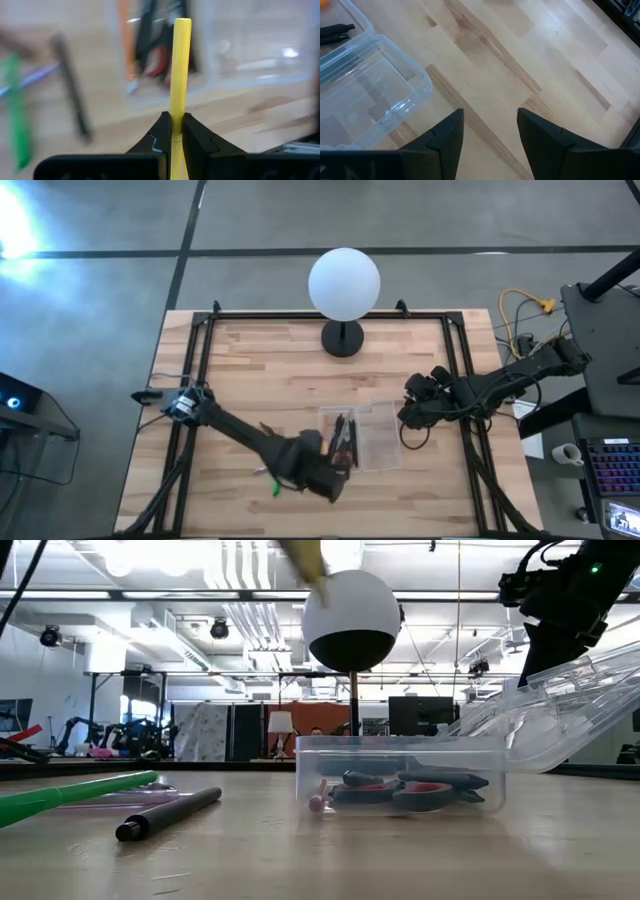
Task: Pick & place school supplies into a supply box
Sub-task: Put the yellow pen into the transparent supply box, then put the brown pen into the transparent supply box
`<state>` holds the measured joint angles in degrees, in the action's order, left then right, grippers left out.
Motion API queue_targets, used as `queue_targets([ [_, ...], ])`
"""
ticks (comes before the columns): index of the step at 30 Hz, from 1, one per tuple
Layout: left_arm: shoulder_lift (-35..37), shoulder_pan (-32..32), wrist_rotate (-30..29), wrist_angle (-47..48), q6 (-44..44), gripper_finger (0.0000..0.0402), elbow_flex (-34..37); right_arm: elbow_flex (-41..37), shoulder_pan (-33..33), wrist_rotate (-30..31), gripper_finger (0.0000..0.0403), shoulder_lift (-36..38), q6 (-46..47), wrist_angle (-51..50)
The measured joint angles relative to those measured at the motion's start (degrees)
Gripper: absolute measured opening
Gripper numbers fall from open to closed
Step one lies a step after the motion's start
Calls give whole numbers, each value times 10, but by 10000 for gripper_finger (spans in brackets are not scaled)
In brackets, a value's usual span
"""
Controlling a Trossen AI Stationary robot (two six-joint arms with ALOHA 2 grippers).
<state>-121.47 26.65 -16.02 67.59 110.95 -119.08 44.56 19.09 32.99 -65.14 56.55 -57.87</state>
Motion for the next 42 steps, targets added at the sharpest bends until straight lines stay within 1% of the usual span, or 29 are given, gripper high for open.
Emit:
queue_targets([
  [3,0,-32,-27,-98,-77,8,24,0,0,0,176,0,0,0],
  [5,0,-59,-28,-146,-120,8,55,0,0,0,176,0,0,0],
  [7,-1,-84,-29,-174,-144,8,86,0,0,0,176,0,0,0],
  [9,-1,-104,-22,-181,-162,8,114,0,0,0,176,0,0,1],
  [13,0,-120,7,-187,-173,13,157,0,0,0,176,0,0,2],
  [16,1,-124,29,-221,-174,24,181,0,0,0,176,0,0,2],
  [21,3,-125,29,-269,-161,62,193,0,0,0,176,0,0,3],
  [26,3,-125,20,-272,-191,110,166,0,0,0,176,0,0,4],
  [29,3,-125,14,-271,-200,126,141,0,0,0,176,0,0,4],
  [34,4,-125,-36,-272,-204,131,83,0,0,0,176,0,0,4],
  [37,4,-127,-53,-271,-213,131,47,0,0,0,176,0,0,5],
  [42,4,-129,-88,-272,-198,132,-4,0,0,0,176,0,0,7],
])
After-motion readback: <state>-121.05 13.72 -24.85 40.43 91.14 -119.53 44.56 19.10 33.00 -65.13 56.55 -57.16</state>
